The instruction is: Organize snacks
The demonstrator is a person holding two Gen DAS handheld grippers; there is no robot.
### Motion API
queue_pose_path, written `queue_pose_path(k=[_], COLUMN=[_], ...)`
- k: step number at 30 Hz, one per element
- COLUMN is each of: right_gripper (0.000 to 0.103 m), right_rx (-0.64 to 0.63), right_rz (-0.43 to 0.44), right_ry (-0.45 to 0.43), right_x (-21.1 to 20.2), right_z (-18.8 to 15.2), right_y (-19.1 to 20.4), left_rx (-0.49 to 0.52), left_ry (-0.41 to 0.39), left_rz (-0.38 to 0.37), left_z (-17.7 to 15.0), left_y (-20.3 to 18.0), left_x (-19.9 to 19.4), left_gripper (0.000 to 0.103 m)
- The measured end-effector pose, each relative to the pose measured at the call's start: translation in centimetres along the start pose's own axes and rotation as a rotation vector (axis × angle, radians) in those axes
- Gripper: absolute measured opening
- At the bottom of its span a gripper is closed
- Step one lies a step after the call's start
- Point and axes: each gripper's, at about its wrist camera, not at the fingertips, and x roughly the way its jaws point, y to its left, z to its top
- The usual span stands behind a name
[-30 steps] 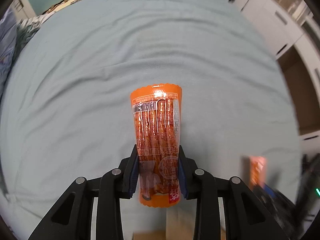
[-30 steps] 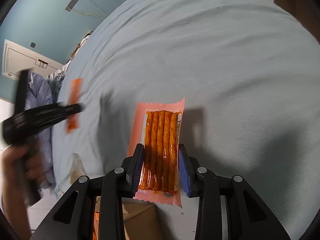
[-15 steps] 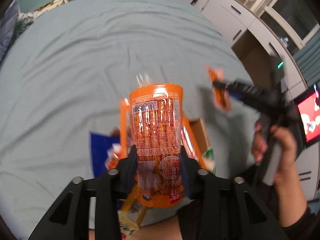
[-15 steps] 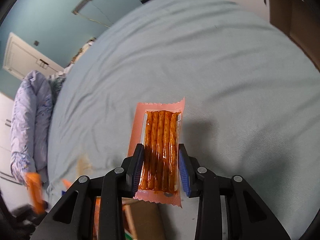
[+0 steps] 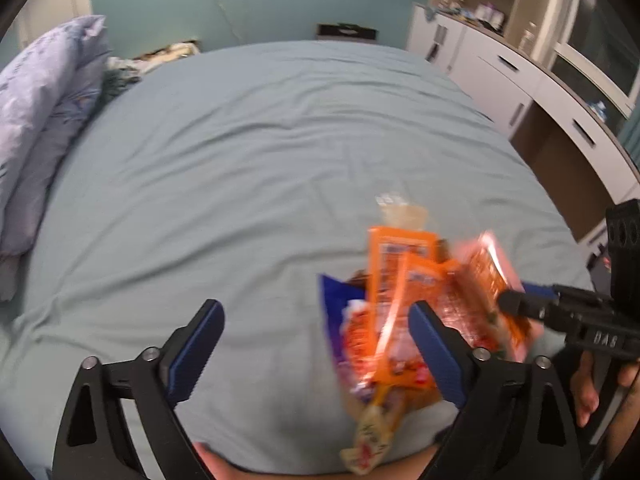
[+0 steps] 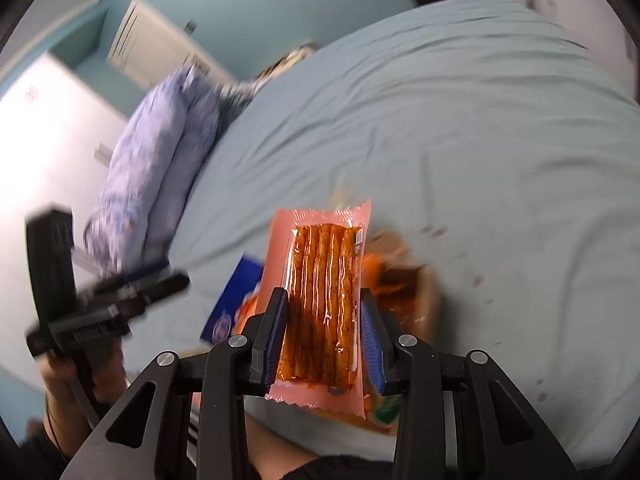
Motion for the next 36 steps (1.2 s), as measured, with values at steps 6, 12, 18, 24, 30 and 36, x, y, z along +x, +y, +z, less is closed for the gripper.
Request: queue_pose_path(k=[6, 12, 18, 24, 30, 36], right_gripper=[0.059, 0.074, 0.081, 0.081, 0.081, 0.081], right_rx=[-0.019, -0.104, -0.035, -0.062, -0.043, -0.135], right_rz=[-0.087, -0.181, -0.309, -0.37, -0.384, -0.447], right_ry=[-0.024, -0.086, -0.087, -0.044, -0.07, -0.053], right_x=[0.6, -4.2, -2.5, -0.6, -2.1, -0.9], right_z=[0.8, -0.6, -2.9, -2.4, -2.3, -2.7], right_y=[1.2, 2.5, 1.1, 2.2, 2.0, 2.9], left_rx=[-0.035, -0.014, 0.02, 0.062, 0.115, 0.146], left_ry=[0.058, 0.058, 0.086, 0.069, 0.064, 0.078], left_rz=[0.023, 0.044, 0.084, 0.129, 0.162, 0.17], left_z=[-1.0, -1.8, -1.4, -1.6, -1.6, -1.8], left_y=[0.6, 0.8, 0.0, -0.8, -1.7, -2.2], left_x=[2.2, 2.3, 2.9, 2.6, 2.9, 3.2], left_gripper=[0.099, 0.099, 0.099, 0.101, 0.102, 0.102])
